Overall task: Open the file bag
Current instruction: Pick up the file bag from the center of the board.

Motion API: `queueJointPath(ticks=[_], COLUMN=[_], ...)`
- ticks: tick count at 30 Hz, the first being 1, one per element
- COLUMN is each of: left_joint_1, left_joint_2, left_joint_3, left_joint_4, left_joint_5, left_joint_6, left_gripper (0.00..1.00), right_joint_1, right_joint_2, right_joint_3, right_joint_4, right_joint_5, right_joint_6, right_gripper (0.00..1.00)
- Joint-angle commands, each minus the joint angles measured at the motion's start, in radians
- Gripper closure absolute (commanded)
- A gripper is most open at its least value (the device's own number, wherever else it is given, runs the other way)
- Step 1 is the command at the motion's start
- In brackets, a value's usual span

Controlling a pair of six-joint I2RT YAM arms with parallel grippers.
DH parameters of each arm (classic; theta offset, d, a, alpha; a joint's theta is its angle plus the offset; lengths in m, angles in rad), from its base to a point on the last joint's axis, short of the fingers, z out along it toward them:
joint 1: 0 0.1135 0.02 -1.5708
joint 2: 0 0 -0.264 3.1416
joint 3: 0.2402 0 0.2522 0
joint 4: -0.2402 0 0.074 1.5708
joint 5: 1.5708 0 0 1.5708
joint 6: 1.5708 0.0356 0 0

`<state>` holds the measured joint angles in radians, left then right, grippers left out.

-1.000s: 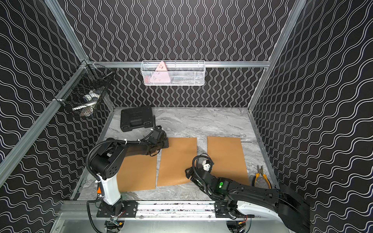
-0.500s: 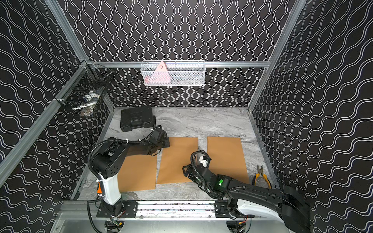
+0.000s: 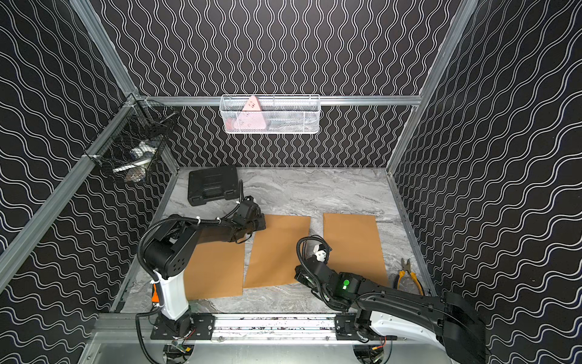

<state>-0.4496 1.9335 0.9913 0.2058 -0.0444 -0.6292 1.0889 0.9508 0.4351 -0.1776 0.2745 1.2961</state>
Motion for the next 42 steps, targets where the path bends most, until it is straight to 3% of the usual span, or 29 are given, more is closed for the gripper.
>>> queueJointPath(ticks=[1,4,13,20,26,42], left_joint_1=[-0.002,-0.002,-0.002,-0.004,-0.023,-0.13], left_joint_2=[0.003,-0.012,-0.087,-0.139,-0.177,-0.021], left_joint_3=[0.006,0.049,0.242,0.394,0.516,0.871], left_joint_4=[-0.231,-0.256,-0.394,-0.524,-0.598,-0.838], left_joint_5=[0.068,0.08,0.103,0.121,0.134,0.065], left_joint_6=[-0.02,-0.012,0.03,0.063,0.08,0.128], left_gripper=[0.9,0.81,0.35,0.11,0.01,0.03], right_joint_1=[0.0,0.0,0.0,0.0,0.0,0.014], right_joint_2=[0.015,0.042,0.103,0.12,0.168,0.221], right_joint_3=[0.047,0.1,0.256,0.408,0.535,0.725], right_joint_4=[-0.085,-0.156,-0.297,-0.408,-0.522,-0.617], right_joint_5=[0.019,0.023,0.056,0.081,0.105,0.206], right_joint_6=[-0.065,-0.121,-0.333,-0.52,-0.594,-0.688], right_gripper=[0.93,1.0,1.0,1.0,1.0,1.0])
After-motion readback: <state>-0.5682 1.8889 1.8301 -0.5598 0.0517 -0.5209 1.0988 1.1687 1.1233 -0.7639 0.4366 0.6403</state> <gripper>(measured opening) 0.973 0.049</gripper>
